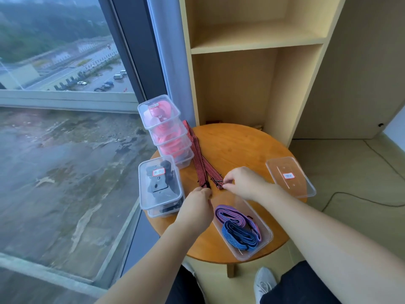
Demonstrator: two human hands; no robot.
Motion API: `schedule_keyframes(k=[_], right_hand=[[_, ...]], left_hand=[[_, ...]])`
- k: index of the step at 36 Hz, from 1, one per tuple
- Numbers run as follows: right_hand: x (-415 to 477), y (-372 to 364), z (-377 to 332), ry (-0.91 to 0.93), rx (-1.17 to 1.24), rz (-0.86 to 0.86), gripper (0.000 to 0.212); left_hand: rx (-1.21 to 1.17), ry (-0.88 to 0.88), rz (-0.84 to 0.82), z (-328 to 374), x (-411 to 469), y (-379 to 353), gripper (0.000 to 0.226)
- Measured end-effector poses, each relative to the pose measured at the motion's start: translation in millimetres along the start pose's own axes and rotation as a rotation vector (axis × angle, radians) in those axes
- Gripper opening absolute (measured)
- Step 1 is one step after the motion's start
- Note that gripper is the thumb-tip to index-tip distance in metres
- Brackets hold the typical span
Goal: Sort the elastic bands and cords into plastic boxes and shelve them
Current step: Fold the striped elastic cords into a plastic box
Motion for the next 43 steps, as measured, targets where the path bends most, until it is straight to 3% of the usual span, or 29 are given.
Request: schedule_keyframes(k=[11,21,25,34,43], right_hand=[[69.7,-38.0,-28.7,0.157,-0.127,-0.242,0.033],[91.0,-77.4,-30.0,0.146,-0.294,-0.353,0.047],[95.4,-80.5,-28.2,0.117,-0.227,-0.298,0.028],[87.8,-53.6,-14.7,0.094,-0.036,-0.073,0.012],[43.1,34.3,-12.0,0.195,0.255,0.299,0.017]], left_hand=[[-0.107,-0.035,0.158,-7.5,-21.9,0.7,0.034],[-0.134,0.006,0.183,-14.5,-27.6,0.6,0.033],[-0.127,0.01,0.152,-16.7,-28.4,1.8,0.036],[-0.086,-0.023,0.125,-13.6,-22.7,6.0,0.034],[-0.066,-0.135,0.193,14.7,-1.1,37.7,0.025]])
Point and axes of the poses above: each hand's wrist, its own x-axis towards the middle knuckle, its own y-axis out of the back of the hand, z = x × y, the point moved 2 cm from there along x, towards the middle knuckle, and after that the axes turned 9 degrees about -y, right-handed, at the moved point
